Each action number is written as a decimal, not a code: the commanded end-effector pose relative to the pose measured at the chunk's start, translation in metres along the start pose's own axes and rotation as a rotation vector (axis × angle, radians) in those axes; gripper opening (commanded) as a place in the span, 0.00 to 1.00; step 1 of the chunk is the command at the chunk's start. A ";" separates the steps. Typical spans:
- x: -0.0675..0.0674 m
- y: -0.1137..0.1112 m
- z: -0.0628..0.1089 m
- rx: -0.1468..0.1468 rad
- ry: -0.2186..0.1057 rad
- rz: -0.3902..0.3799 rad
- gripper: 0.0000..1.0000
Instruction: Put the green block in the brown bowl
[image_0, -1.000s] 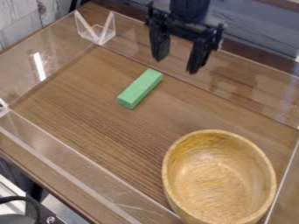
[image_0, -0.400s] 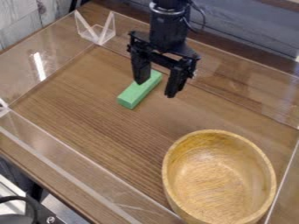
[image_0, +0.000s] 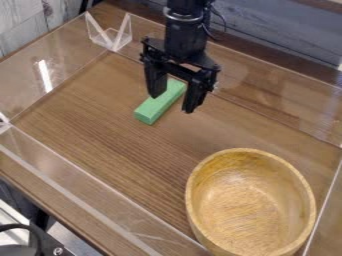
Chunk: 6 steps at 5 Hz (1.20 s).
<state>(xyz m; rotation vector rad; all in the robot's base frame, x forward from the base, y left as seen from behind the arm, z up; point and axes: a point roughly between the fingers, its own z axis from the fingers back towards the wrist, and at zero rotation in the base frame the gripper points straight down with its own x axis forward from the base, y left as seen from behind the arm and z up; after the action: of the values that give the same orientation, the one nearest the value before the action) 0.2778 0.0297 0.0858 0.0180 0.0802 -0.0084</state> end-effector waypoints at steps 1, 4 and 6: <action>0.004 0.008 0.009 0.009 -0.057 0.010 1.00; 0.011 0.019 -0.005 0.010 -0.087 0.002 1.00; 0.016 0.024 -0.012 0.009 -0.109 -0.009 1.00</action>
<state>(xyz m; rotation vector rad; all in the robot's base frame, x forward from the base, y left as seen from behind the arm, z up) 0.2889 0.0492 0.0638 0.0186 0.0078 -0.0288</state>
